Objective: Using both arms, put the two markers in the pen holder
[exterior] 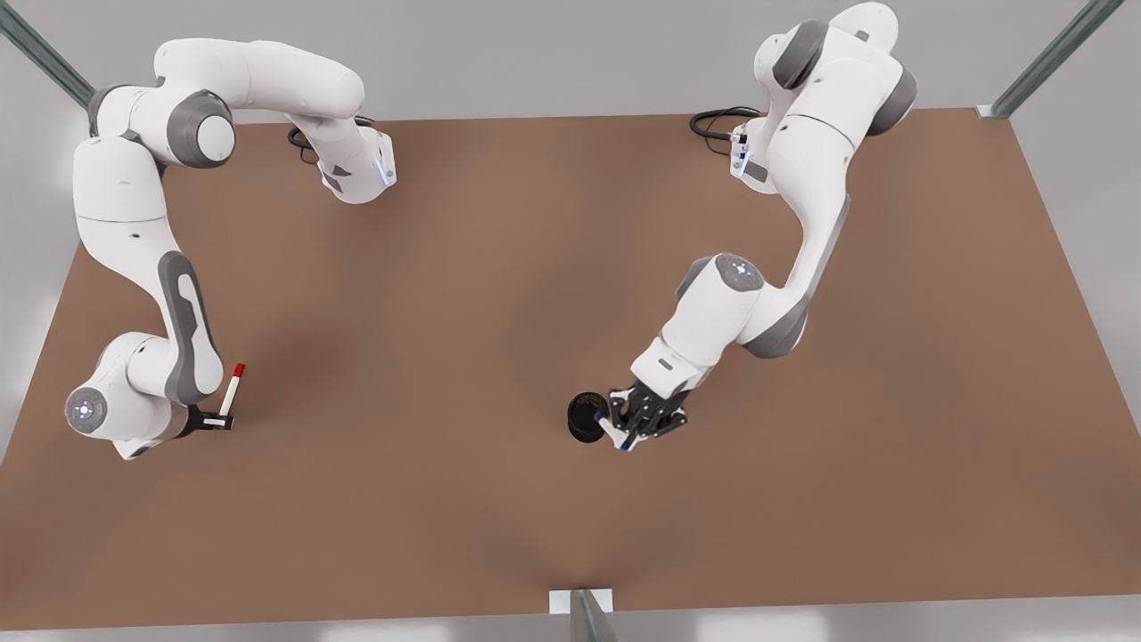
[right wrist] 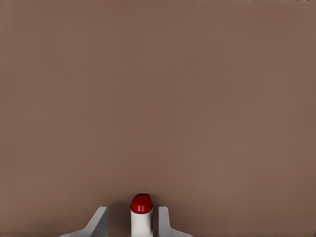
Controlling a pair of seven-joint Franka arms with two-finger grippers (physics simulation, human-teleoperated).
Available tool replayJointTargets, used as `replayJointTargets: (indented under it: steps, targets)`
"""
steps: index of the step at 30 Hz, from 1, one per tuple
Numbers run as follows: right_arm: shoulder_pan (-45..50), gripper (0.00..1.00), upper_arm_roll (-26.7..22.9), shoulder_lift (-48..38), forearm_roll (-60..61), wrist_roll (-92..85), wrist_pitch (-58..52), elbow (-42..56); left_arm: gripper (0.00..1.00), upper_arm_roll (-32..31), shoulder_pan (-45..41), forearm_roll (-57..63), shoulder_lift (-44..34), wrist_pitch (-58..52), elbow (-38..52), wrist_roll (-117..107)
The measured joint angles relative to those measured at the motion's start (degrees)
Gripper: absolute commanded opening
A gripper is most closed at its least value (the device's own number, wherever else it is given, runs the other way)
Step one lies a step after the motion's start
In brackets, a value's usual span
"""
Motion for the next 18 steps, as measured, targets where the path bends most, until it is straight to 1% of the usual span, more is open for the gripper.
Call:
replayJointTargets:
  steps: [4,6,7,9,12,18]
  targets:
    - [-0.18,0.51,-0.05,0.03,-0.56,-0.2,0.01,0.0,0.21,0.01,0.37,0.01,0.05,5.18,-6.84,-1.82]
    - [-0.24,0.45,-0.06,0.05,-0.68,-0.29,-0.01,0.0,0.21,0.04,0.43,0.0,-0.17,7.49,-9.31,-2.53]
    - [-0.27,0.44,-0.06,0.08,-0.72,-0.32,0.01,0.0,0.21,0.02,0.44,-0.02,-0.18,8.44,-9.79,-2.84]
    - [-0.3,0.39,-0.07,0.13,-0.76,-0.39,0.06,0.0,0.21,0.0,0.49,-0.05,-0.12,10.01,-10.17,-3.41]
    - [-0.32,0.39,-0.07,0.22,-0.79,-0.48,0.16,0.0,0.21,0.04,0.54,-0.09,0.02,11.71,-10.26,-4.12]
    - [-0.22,0.32,-0.06,0.23,-0.74,-0.61,0.28,0.0,0.21,0.28,0.52,-0.15,1.19,13.51,-10.76,-5.19]
